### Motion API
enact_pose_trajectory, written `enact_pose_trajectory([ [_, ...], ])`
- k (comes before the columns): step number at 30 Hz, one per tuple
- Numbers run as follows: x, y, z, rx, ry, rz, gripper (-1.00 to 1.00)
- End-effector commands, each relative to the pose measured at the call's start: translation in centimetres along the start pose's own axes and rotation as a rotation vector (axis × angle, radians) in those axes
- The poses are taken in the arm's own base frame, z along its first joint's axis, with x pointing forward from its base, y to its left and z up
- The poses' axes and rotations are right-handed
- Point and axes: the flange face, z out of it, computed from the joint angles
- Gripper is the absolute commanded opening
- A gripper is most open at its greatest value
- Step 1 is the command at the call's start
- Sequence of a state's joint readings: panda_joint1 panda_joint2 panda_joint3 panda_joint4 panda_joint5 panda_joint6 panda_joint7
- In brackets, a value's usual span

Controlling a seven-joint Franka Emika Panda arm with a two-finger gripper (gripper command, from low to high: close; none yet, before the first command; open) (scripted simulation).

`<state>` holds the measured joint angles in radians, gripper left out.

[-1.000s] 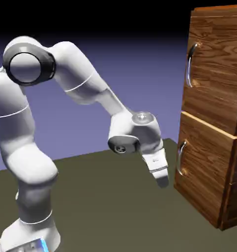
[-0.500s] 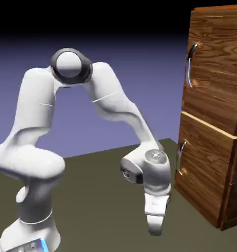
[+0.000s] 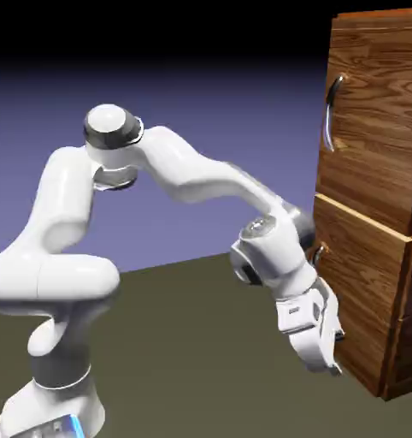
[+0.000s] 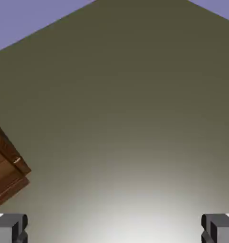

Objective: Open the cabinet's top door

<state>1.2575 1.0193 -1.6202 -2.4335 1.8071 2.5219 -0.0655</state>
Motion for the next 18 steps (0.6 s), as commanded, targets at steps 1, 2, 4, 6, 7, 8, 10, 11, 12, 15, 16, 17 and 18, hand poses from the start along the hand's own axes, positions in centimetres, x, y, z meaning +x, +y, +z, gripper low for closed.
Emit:
enact_pose_trajectory([
  [1, 0.0, -1.5, -1.2, 0.055, 0.023, -0.015, 0.00],
  [2, -0.1, -3.1, -2.6, 0.112, 0.044, -0.032, 0.00],
  [4, -0.6, -6.3, -5.6, 0.233, 0.082, -0.070, 0.00],
  [6, -1.7, -9.4, -9.0, 0.364, 0.115, -0.114, 0.00],
  [7, -2.3, -11.0, -10.9, 0.432, 0.129, -0.138, 0.00],
  [8, -3.2, -12.5, -12.9, 0.503, 0.142, -0.162, 0.00],
  [10, -5.2, -15.2, -17.3, 0.650, 0.162, -0.215, 0.00],
  [11, -6.4, -16.5, -19.7, 0.726, 0.170, -0.243, 0.00],
  [12, -7.7, -17.6, -22.2, 0.803, 0.176, -0.272, 0.00],
  [15, -9.7, -18.9, -25.8, 0.916, 0.182, -0.313, 0.00],
  [16, -9.7, -20.0, -25.1, 0.916, 0.183, -0.314, 0.00],
  [17, -9.7, -21.0, -24.4, 0.915, 0.183, -0.314, 0.00],
  [18, -9.6, -21.9, -23.7, 0.916, 0.183, -0.314, 0.00],
])
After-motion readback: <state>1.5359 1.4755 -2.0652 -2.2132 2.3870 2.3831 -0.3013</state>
